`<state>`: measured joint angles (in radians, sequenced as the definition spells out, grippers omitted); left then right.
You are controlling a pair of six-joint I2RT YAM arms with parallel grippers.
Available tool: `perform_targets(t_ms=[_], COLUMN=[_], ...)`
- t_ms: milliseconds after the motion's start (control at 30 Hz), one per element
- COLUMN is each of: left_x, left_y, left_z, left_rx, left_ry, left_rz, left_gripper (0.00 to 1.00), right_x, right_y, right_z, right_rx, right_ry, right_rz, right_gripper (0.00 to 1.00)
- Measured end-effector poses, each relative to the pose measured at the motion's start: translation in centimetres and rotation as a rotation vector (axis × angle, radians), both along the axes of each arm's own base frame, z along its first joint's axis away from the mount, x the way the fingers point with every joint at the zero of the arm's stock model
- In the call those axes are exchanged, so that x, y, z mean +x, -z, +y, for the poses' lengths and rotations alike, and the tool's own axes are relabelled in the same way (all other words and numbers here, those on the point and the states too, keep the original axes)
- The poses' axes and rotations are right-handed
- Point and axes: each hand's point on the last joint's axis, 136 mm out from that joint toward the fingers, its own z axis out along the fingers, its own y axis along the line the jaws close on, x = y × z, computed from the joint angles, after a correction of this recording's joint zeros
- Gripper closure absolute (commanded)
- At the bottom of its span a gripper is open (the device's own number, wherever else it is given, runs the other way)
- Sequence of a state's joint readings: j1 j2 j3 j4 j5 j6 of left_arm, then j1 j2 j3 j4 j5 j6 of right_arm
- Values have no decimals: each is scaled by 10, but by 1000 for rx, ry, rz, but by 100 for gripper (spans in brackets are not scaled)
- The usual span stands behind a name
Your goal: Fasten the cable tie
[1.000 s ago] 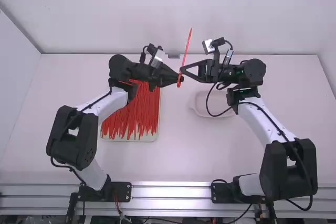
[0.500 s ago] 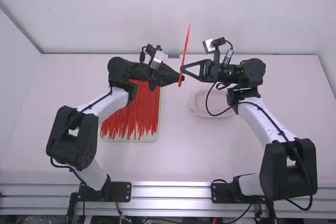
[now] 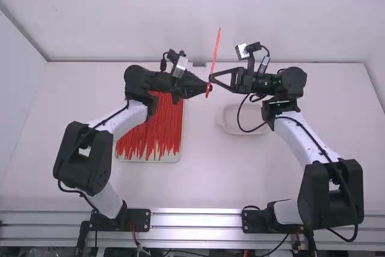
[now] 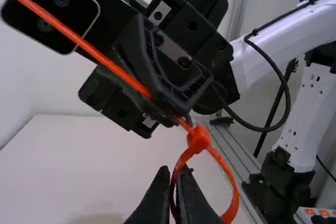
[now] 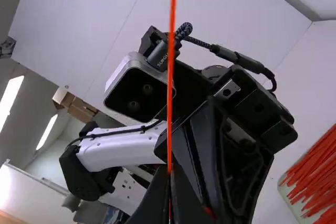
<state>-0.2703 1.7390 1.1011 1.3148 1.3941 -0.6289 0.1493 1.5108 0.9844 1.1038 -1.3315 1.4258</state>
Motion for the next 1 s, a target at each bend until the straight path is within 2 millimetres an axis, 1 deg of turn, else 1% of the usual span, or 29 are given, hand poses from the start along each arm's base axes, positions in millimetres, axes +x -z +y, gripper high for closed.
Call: perform_targets(t_ms=[33, 67, 167, 367, 433, 467, 500, 633, 700, 733, 800, 900, 1000], left_x=[1, 2, 6, 14, 21, 28, 30, 47, 53, 53, 55, 55, 53], left_y=[0, -1, -4, -2, 0, -2, -3, -13, -14, -14, -12, -9, -5], left_z=[0, -1, -1, 3, 10, 17, 19, 49, 64, 67, 79, 86, 85], left_rx=[-3, -9, -23, -20, -11, -9, -8, -9, -3, -1, 13, 31, 47], left_ry=[-7, -14, -34, -61, -80, -100, -105, -165, -184, -186, -192, -184, -164], left_rz=[9, 9, 7, 65, 101, 113, 116, 151, 182, 189, 232, 279, 336], left_gripper=[18, 1, 1, 1, 1, 1, 1, 1, 1, 1, 1, 1, 1], right_x=[0, -1, -3, -6, -7, -6, -6, 1, 4, 4, 7, 11, 13], right_y=[0, 0, 1, 2, 3, 3, 3, 3, 2, 1, 1, 2, 4], right_z=[-1, -2, -2, -1, -2, -3, -4, -21, -32, -35, -48, -64, -75], right_rx=[-1, -2, -9, -18, -21, -23, -23, -31, -37, -40, -48, -61, -73], right_ry=[0, -2, -15, -35, -39, -37, -35, 2, 25, 31, 54, 84, 102], right_rz=[-4, -5, -2, -5, -3, -3, -4, -8, -13, -15, -16, -23, -42], right_gripper=[100, 100, 100, 100, 100, 100, 100, 100, 100, 100, 100, 100, 100])
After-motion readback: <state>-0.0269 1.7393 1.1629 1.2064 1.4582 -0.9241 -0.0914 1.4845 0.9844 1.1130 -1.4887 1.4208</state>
